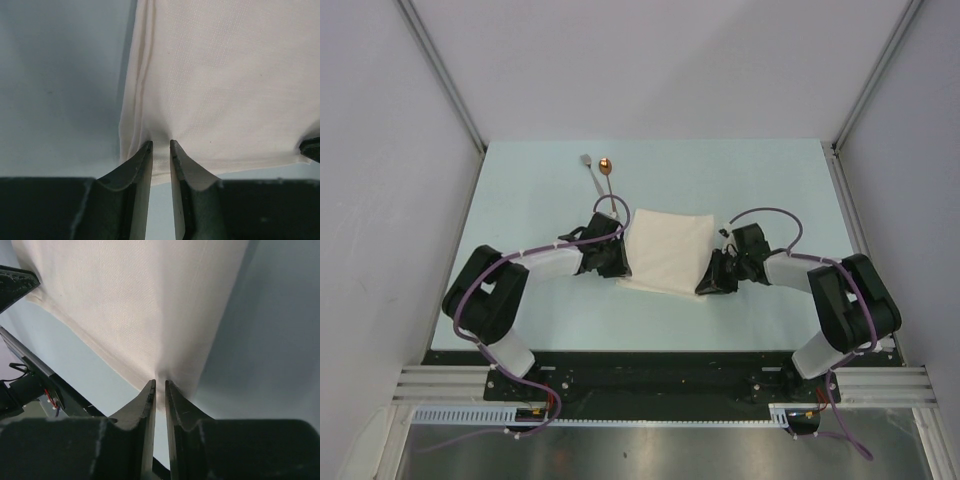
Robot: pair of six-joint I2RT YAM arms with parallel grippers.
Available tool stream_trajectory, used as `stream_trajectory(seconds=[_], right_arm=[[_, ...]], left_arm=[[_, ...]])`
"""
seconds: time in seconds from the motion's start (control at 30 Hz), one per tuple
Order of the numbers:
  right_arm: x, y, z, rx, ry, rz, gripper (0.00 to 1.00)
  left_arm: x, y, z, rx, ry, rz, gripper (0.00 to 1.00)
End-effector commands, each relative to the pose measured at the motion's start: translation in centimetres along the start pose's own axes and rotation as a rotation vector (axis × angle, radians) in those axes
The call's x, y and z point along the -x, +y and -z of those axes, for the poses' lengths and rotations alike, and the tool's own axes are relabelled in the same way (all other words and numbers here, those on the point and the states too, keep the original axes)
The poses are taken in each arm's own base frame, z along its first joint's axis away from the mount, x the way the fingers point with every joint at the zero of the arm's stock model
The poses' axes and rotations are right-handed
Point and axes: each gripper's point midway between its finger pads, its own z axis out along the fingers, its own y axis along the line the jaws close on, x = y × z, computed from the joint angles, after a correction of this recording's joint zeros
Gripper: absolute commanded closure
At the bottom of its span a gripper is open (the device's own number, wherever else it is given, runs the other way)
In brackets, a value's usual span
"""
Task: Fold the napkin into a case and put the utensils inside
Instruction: Smooth out the square-folded napkin at the center of the board.
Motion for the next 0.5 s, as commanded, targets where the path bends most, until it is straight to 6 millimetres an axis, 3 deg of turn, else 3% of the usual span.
stream_trajectory(seconds=[0.0, 0.13, 0.23, 0.3, 0.4, 0.43, 0.47], right_arm=[[1.1, -1.8, 0.4, -0.074, -0.038, 0.048, 0.83], [3.1, 1.5, 3.2, -0.005, -0.121, 0.084, 0.80], [5.6, 2.2, 4.7, 0.000, -0.193, 0.086, 0.75], [6.9, 2.3, 5.0, 0.010, -0.203, 0.068, 0.72], [9.8, 2.4, 4.6, 0.027, -0.229, 0.059, 0.69], [10.4, 2.2, 4.4, 0.033, -0.228, 0.053, 0.68], [11.7, 2.4, 4.1, 0.035, -0.233, 0.057, 0.68]], left_arm=[[-0.7, 3.7, -0.2, 0.139, -0.008, -0.020, 0.73], [0.5, 2.5, 0.9, 0.101, -0.047, -0.032, 0.73], [1.7, 0.2, 2.3, 0.011, -0.072, -0.035, 0.73], [2.1, -1.8, 3.1, -0.067, -0.072, -0.029, 0.72], [4.6, -4.8, 3.9, -0.162, -0.111, -0.013, 0.71], [6.5, -6.5, 4.5, -0.199, -0.142, -0.016, 0.71], [6.9, -6.6, 3.5, -0.189, -0.131, -0.022, 0.71]])
